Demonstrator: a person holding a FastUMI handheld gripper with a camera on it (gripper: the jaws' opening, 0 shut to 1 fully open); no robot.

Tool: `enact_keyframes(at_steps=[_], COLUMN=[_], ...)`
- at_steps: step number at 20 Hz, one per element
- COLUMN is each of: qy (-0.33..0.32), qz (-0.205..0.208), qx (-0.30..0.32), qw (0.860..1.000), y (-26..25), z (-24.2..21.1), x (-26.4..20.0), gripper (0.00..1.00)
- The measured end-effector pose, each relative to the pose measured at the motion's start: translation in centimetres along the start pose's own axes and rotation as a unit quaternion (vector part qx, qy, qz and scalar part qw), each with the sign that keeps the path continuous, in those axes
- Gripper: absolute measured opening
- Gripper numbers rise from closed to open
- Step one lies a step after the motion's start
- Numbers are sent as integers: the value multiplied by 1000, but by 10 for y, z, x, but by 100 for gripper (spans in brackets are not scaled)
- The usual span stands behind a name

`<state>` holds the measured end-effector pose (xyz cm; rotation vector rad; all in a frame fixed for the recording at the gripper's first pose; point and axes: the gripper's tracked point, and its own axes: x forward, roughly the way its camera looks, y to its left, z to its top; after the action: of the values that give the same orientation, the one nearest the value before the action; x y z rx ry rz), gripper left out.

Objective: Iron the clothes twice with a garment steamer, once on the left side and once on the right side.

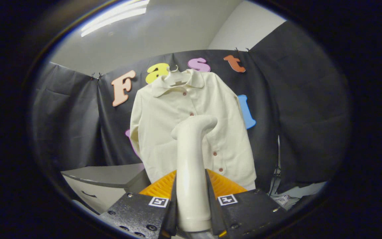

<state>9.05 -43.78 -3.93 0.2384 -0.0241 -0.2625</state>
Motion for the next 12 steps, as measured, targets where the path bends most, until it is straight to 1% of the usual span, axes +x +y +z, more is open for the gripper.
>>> enact_keyframes(at_steps=[7,12], qy=[-31,-60], qz=[-2,-12], qx=[0,16], qw=[1000,998], y=[-14,-27], z=[45,68], x=[45,80], gripper=[39,39])
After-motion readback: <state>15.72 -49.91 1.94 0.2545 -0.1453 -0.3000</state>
